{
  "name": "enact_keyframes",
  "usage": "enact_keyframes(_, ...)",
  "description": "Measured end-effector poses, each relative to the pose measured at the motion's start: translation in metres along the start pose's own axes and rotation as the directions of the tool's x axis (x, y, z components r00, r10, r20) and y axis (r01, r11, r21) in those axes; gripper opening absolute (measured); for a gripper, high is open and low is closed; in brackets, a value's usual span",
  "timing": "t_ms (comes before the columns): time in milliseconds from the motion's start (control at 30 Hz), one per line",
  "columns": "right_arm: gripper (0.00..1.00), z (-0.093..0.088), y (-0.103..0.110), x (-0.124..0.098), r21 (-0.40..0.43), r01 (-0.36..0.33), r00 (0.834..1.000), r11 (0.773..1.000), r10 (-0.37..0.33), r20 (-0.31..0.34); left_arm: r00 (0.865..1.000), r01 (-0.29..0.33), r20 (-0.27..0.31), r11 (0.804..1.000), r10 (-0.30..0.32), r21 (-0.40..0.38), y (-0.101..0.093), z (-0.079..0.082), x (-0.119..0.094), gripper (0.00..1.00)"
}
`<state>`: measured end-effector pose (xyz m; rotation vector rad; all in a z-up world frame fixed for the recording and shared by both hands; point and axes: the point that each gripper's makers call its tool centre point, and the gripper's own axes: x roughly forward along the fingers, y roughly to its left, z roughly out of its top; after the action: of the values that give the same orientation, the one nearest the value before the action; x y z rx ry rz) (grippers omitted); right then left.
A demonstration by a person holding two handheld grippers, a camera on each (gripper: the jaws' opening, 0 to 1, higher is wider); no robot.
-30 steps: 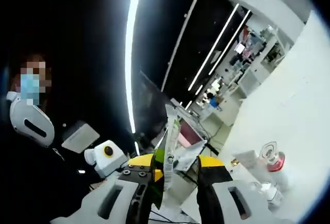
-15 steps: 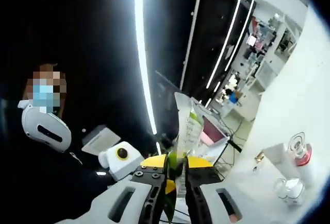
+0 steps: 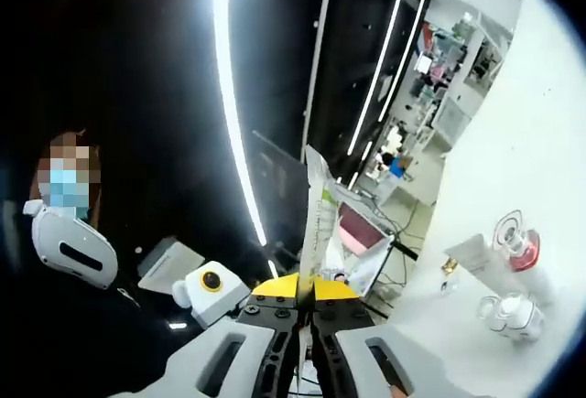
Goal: Arrange the skincare products in the storage area until every visible bottle or jar stands upright without overlapping.
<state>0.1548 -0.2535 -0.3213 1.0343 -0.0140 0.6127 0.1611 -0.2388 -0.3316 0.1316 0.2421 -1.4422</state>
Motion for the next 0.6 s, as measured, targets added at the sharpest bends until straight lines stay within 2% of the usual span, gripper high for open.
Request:
enact_keyframes(100, 0.00, -0.001, 0.001, -0.002, 0.020, -0.003, 1.000, 1.000, 0.003, 0.004, 1.000, 0.019, 0.016, 0.997, -0.018, -0.073, 0.006, -0.003, -0.005, 0.29)
enact_keyframes(233, 0.00, -0.003, 0.001, -0.003, 0.027, 0.002, 1.000, 1.000, -0.002, -0.005, 0.999, 0.011, 0.033, 0.990, -0.006, -0.142, 0.008, -0.001, -0.009, 0.27)
enact_keyframes(367, 0.00, -0.004, 0.000, -0.003, 0.032, 0.005, 1.000, 0.999, -0.005, -0.012, 0.999, 0.007, 0.049, 0.985, 0.001, -0.170, 0.018, -0.002, -0.016, 0.25)
enact_keyframes(500, 0.00, -0.005, 0.000, -0.003, 0.033, 0.008, 1.000, 0.999, -0.007, -0.023, 0.998, 0.000, 0.060, 0.983, 0.011, -0.184, 0.020, 0.001, -0.020, 0.24)
enact_keyframes(600, 0.00, -0.007, 0.003, -0.002, 0.046, -0.006, 0.999, 0.999, 0.007, -0.040, 0.998, -0.025, 0.054, 0.982, 0.035, -0.185, 0.027, -0.001, -0.024, 0.30)
